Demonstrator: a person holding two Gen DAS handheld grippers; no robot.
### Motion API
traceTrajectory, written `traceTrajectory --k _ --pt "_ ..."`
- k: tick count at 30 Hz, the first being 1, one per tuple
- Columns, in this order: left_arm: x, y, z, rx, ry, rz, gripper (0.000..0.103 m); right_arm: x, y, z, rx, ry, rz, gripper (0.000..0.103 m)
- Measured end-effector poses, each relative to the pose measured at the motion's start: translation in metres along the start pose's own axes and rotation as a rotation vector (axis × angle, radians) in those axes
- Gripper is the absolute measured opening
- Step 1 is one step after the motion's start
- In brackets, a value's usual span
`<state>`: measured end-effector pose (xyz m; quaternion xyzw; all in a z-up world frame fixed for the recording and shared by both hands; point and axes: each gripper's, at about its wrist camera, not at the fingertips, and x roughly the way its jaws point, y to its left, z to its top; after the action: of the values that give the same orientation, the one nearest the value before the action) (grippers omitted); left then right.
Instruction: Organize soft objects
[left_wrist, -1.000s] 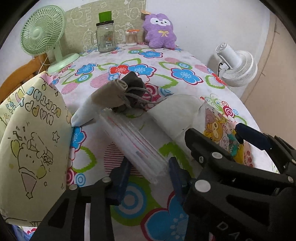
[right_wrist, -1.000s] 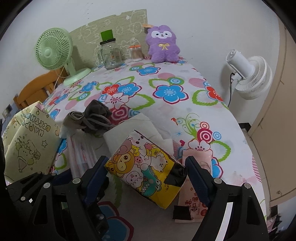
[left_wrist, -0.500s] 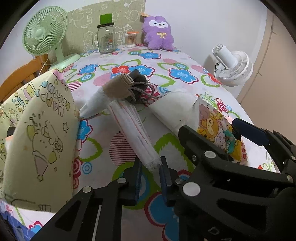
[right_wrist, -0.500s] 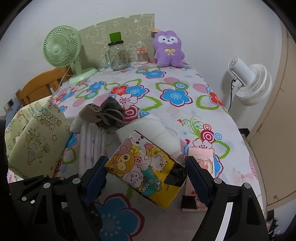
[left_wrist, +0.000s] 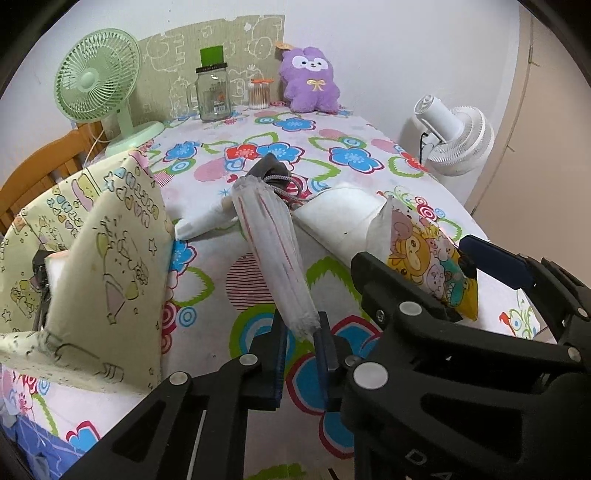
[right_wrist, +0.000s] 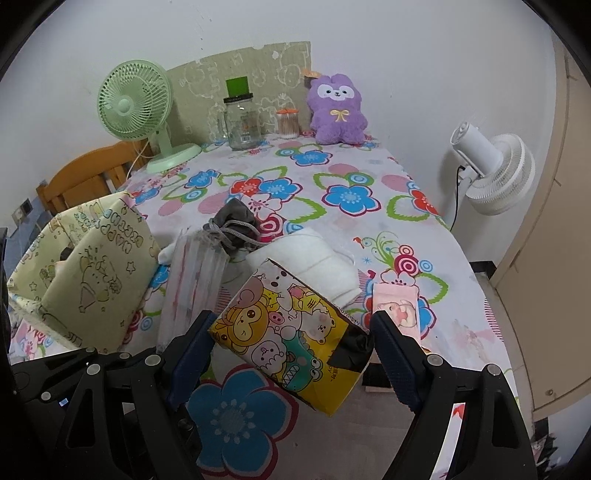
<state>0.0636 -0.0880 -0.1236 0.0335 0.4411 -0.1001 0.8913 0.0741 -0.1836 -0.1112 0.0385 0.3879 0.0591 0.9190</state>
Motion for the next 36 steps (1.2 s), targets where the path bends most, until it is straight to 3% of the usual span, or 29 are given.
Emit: traceTrajectory --k 36 --pt "-0.084 0.000 0.047 0.054 -0.203 0.015 0.011 -0.082 0.016 0.053 0.006 -0.193 -0.017 0.086"
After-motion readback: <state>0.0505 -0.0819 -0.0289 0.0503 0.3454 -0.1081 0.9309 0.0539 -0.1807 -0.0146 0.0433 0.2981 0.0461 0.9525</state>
